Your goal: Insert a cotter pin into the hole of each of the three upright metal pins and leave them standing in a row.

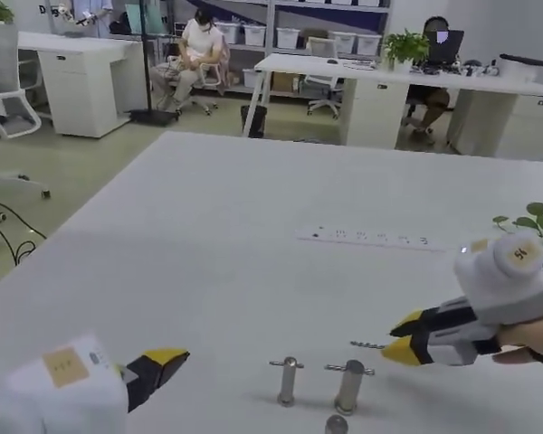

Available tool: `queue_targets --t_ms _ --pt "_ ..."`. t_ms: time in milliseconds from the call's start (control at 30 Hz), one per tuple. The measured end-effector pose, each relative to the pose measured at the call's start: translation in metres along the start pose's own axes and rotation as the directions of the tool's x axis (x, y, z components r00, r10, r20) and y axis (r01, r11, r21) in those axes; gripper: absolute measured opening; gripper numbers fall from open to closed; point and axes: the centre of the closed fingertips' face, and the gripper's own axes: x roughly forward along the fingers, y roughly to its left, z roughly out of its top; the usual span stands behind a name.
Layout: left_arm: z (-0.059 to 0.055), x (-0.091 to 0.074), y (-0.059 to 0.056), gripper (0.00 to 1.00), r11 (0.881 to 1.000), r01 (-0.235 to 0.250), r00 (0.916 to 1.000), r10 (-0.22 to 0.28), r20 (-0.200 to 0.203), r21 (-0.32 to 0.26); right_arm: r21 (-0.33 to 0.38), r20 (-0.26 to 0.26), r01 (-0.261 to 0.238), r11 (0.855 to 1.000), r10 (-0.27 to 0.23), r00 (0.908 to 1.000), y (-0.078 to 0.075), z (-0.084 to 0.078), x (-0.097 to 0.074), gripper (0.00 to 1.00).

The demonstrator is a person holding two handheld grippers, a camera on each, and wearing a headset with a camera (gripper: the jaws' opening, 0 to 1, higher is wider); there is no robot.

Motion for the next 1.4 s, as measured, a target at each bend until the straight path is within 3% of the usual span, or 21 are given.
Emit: queue_targets --t_ms 267,667,867,1033,1400 --pt "-0.003 0.004 -0.002 0.88 1.0 0.016 0.9999 -0.016 -0.005 0.004 -0.01 -0.062 -0.016 1.0 0.015 0.998 -0.004 -0.011 0.018 0.22" --pt "-0.007 0.006 -0.002 0.85 1.0 0.024 0.9995 -0.024 -0.02 0.001 -0.075 -0.123 -0.017 0.997 0.008 0.9924 -0.005 -0.014 0.021 0.15" --pt "-0.009 0.008 -0.005 0.85 0.999 0.032 0.9991 -0.032 -0.029 -0.001 -0.158 -0.197 -0.033 0.987 0.001 0.9804 -0.008 -0.014 0.022 0.12" --pt "-0.009 0.008 -0.006 0.84 0.999 0.037 0.9988 -0.037 -0.032 0.0 -0.166 -0.243 -0.047 0.985 0.005 0.97 -0.014 -0.015 0.025 0.07" --pt "-0.009 0.007 -0.007 0.82 0.999 0.041 0.9984 -0.041 -0.04 0.006 -0.181 -0.27 -0.031 0.983 -0.019 0.9628 -0.012 -0.016 0.024 0.03"
